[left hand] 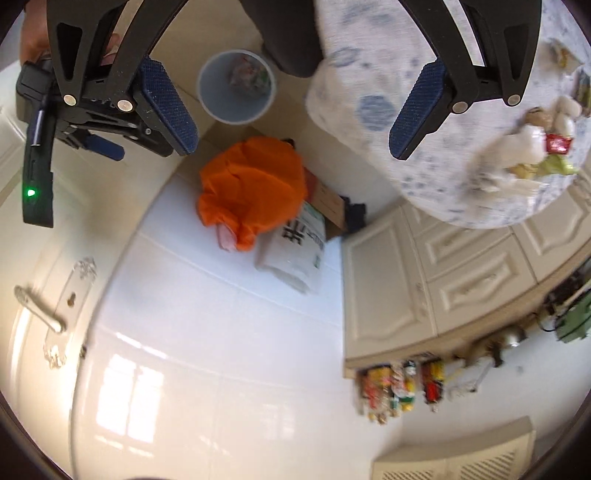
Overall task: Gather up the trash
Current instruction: 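Return both tools to the table over the remaining trash, then grasp the brown lump with the right tool while the left tool grasps the white carton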
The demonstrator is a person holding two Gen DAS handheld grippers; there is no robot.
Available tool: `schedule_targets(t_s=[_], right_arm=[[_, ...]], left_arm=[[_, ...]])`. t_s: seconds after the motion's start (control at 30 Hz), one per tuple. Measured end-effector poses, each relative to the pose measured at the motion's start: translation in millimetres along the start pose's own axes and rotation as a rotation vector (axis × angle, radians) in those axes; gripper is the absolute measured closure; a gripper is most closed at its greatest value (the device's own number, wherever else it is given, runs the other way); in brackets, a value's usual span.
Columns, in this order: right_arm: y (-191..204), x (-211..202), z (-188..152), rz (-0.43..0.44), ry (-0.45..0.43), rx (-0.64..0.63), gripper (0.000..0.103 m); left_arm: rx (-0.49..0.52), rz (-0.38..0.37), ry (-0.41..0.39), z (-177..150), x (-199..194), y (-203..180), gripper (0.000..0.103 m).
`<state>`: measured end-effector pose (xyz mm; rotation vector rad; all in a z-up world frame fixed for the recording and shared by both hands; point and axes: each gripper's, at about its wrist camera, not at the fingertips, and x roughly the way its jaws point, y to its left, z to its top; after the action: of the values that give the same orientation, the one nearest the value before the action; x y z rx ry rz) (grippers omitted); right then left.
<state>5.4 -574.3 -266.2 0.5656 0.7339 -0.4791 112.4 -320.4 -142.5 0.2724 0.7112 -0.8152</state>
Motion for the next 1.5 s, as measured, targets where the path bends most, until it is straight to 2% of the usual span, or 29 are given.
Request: schedule_targets(t_s=[0.13, 0.4, 0.6, 0.67, 0.97, 1.17, 1.3, 1.5], right_arm=[[45, -17, 5, 0.051, -0.038, -0.076, 0.000], [150, -49, 6, 0.187, -0.109, -0.258, 0.000], [218, -69, -4, 0.294, -0.140, -0.367, 0.000], [243, -73, -9, 0.330, -0.142, -0.402, 0.000], [319, -96, -32, 0.443, -0.166, -0.548, 0.000], [346, -105, -41, 0.481, -0.178, -0.612, 0.000], [357, -107, -44, 0.484, -0.186, -0.650, 0.000], [368, -87, -47, 0.467, -0.146, -0.691, 0.000]], left_arm=[[-0.050, 0.040, -0.069, -31, -68, 34, 0.001], [-0.175, 0.155, -0.191, -77, -170, 97, 0.001], [-0.247, 0.271, -0.257, -102, -224, 126, 0.001], [-0.265, 0.307, -0.273, -100, -232, 131, 0.001], [-0.348, 0.492, -0.346, -135, -302, 155, 0.001], [-0.405, 0.582, -0.358, -155, -316, 173, 0.001], [-0.431, 0.591, -0.351, -164, -311, 182, 0.001], [-0.457, 0.566, -0.269, -168, -272, 205, 0.001]])
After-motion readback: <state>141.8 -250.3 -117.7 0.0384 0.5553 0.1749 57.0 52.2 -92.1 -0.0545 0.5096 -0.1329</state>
